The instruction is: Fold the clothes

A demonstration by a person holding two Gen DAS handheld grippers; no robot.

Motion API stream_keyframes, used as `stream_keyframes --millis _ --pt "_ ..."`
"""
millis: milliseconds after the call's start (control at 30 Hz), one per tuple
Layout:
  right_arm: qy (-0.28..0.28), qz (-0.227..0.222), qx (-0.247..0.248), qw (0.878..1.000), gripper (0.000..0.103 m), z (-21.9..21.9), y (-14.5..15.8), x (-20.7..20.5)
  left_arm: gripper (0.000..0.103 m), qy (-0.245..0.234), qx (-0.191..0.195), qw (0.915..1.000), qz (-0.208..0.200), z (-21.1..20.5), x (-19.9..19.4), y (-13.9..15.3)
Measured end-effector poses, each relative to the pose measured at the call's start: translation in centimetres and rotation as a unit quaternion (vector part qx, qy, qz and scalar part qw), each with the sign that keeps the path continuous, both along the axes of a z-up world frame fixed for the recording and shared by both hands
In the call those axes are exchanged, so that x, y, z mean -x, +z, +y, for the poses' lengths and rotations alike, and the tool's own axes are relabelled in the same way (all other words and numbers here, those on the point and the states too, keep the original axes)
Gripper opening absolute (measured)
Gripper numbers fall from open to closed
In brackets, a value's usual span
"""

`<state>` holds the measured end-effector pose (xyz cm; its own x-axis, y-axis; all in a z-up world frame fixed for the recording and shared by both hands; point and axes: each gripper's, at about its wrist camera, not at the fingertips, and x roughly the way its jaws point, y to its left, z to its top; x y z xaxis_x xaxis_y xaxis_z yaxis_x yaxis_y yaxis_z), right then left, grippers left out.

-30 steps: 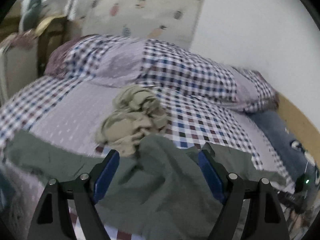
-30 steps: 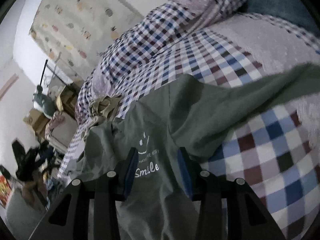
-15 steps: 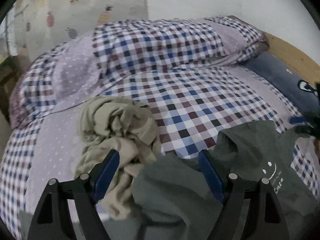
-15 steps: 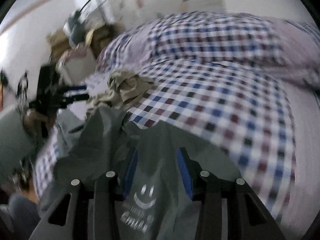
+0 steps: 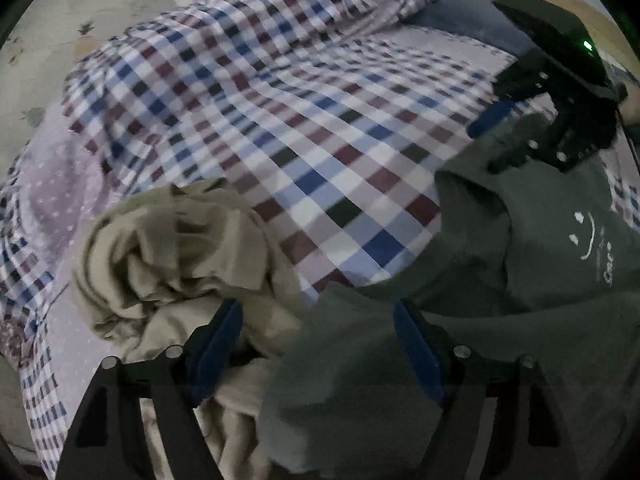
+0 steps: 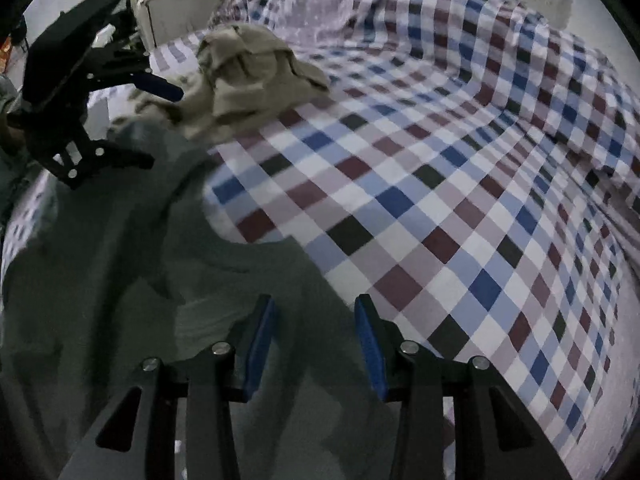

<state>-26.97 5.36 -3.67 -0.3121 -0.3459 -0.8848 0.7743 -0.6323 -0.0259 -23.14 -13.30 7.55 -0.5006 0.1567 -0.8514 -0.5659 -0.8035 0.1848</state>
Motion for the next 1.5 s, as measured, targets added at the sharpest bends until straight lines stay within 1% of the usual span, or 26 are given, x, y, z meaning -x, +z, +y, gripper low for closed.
stream_keyframes --millis 100,133,167,267,300,333,367,400,433,467,500,633,667,733,767,833,867,933,1000,1033,1133,1200,1267,1333,1467,1500 --pt "0.001 -0.016 -0.01 1.0 0.044 0.2 -1.1 1.1 0.068 -0.011 0.022 0.9995 -0.02 0.6 0.4 -1.7" --pt "0.003 -0.022 -0.008 1.0 0.044 0.4 -1.3 1.3 0.06 -0.015 0.028 0.9991 -0.026 0.8 0.4 -2.2" --pt "0.004 -0.03 -0.004 1.0 0.044 0.5 -1.4 1.6 0.05 -0.019 0.029 0.9988 -0.034 0.9 0.3 -2.5" --pt "0.006 -0.042 0.003 0.999 0.044 0.8 -1.5 2.1 0.037 -0.029 0.027 0.9982 -0.045 1.1 0.1 -3.1" --pt "0.008 -0.04 0.0 0.999 0.046 0.8 -1.6 2.0 0.032 -0.03 0.022 0.9986 -0.039 1.0 -0.1 -3.0" --pt "0.01 -0.035 -0.002 0.999 0.046 0.7 -1.6 1.8 0.017 -0.027 0.018 0.9988 -0.036 0.9 -0.1 -2.9" --pt "0.013 -0.029 -0.004 0.999 0.046 0.6 -1.6 1.4 0.008 -0.024 0.014 0.9991 -0.032 0.7 -0.2 -2.8" --pt "0.018 -0.017 -0.008 1.0 0.044 0.6 -1.6 1.0 0.008 -0.022 0.007 0.9994 -0.028 0.5 -0.2 -2.6" --pt "0.022 -0.007 -0.011 1.0 0.036 0.5 -1.7 0.7 0.008 -0.019 0.0 0.9996 -0.023 0.2 -0.3 -2.4" --pt "0.025 -0.003 -0.011 1.0 0.022 0.5 -1.7 0.6 0.007 -0.017 -0.007 0.9997 -0.018 0.0 -0.4 -2.1" --pt "0.027 0.001 -0.011 1.0 0.002 0.5 -1.7 0.4 0.007 -0.011 -0.01 0.9998 -0.01 -0.2 -0.4 -1.8" --pt "0.018 0.052 -0.026 0.998 0.002 0.7 -1.1 -0.7 0.005 0.011 -0.022 0.9995 0.022 -0.8 -0.1 -0.5" --pt "0.006 0.069 -0.026 0.997 0.002 1.1 -0.7 -0.6 0.001 0.022 -0.021 0.9991 0.031 -0.8 0.1 -0.2" --pt "-0.017 0.099 -0.026 0.995 0.002 1.9 0.3 -0.3 0.0 0.044 -0.019 0.9976 0.05 -0.8 0.5 0.3" --pt "-0.031 0.114 -0.028 0.993 0.002 2.2 0.7 -0.1 0.0 0.056 -0.017 0.9963 0.062 -1.0 1.2 0.6" --pt "-0.064 0.14 -0.036 0.987 0.002 3.3 1.7 0.5 0.0 0.082 -0.032 0.9935 0.073 -1.3 2.4 1.2" --pt "-0.076 0.149 -0.038 0.985 0.002 3.9 2.2 0.8 0.0 0.081 -0.039 0.9937 0.067 -1.1 2.6 1.2" --pt "-0.089 0.145 -0.037 0.985 0.002 4.8 2.4 1.3 0.0 0.078 -0.055 0.9938 0.057 -0.8 3.1 1.3" --pt "-0.093 0.141 -0.044 0.985 0.002 5.5 2.2 1.5 0.0 0.056 -0.047 0.9969 0.028 0.1 3.7 0.8" --pt "-0.095 0.137 -0.048 0.985 0.002 5.7 2.0 1.6 0.0 0.04 -0.041 0.9984 0.001 0.4 3.6 0.2" --pt "-0.102 0.128 -0.047 0.985 0.002 6.7 1.5 1.9 0.003 0.023 -0.049 0.9984 -0.019 0.0 3.1 0.1" --pt "-0.104 0.124 -0.043 0.986 0.002 7.4 1.4 1.8 0.014 0.018 -0.06 0.9976 -0.03 -0.4 2.9 0.2" --pt "-0.104 0.124 -0.043 0.986 0.002 7.4 1.2 1.9 0.042 0.015 -0.078 0.9962 -0.036 -0.8 2.6 0.5" --pt "-0.103 0.124 -0.041 0.986 0.002 7.6 1.2 2.0 0.053 0.007 -0.097 0.9945 -0.039 -1.1 2.3 1.0" --pt "-0.105 0.123 -0.033 0.986 0.002 8.2 1.3 1.8 0.058 -0.002 -0.143 0.9883 -0.052 -1.4 2.1 1.4" --pt "-0.106 0.122 -0.031 0.986 0.002 8.4 1.2 1.8 0.058 -0.008 -0.139 0.9885 -0.06 -1.2 2.1 1.2"
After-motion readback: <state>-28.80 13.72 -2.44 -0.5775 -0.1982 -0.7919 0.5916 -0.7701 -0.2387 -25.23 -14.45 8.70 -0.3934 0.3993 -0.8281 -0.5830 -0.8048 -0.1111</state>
